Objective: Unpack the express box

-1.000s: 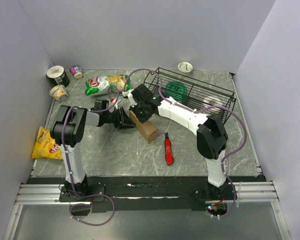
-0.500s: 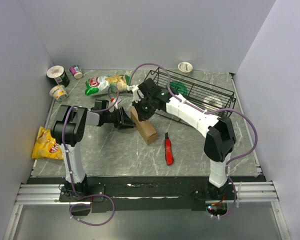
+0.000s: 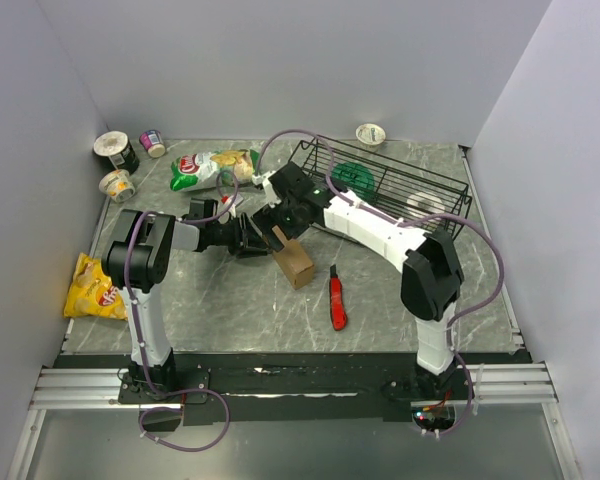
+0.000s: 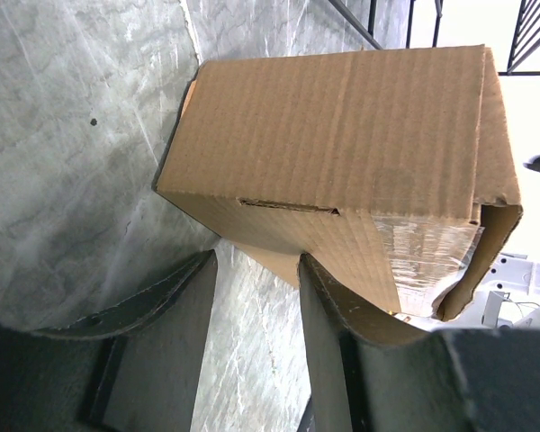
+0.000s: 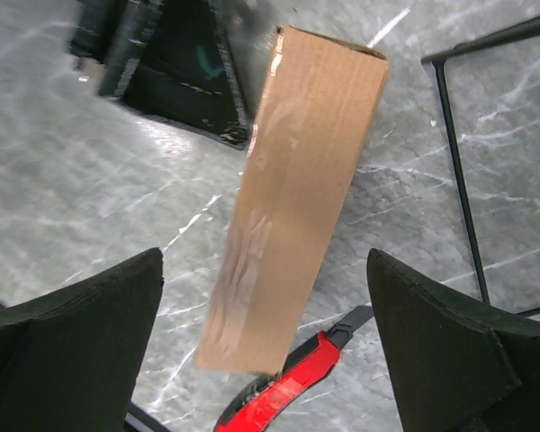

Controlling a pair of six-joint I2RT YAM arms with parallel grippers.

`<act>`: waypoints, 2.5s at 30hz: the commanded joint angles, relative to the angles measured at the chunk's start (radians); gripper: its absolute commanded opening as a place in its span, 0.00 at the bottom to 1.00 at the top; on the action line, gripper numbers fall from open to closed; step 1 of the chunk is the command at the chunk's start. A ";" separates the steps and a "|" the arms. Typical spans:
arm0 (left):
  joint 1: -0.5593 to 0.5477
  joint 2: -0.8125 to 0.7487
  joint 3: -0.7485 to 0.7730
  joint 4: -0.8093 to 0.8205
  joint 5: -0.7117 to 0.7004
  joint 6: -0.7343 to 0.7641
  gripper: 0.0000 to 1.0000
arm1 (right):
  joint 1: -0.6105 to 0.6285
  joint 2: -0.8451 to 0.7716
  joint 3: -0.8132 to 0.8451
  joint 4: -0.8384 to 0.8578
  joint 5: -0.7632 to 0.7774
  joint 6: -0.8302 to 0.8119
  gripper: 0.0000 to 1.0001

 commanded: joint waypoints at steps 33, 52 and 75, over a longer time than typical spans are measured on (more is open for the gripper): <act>0.004 0.034 0.026 -0.017 -0.031 0.022 0.49 | -0.061 0.075 0.049 0.021 -0.419 0.084 0.62; 0.010 0.026 0.048 -0.098 -0.045 0.078 0.52 | -0.136 0.069 -0.037 0.070 -0.752 0.150 0.66; 0.070 0.049 0.257 -0.740 0.279 0.457 0.67 | -0.145 -0.077 -0.163 0.088 -0.273 0.000 1.00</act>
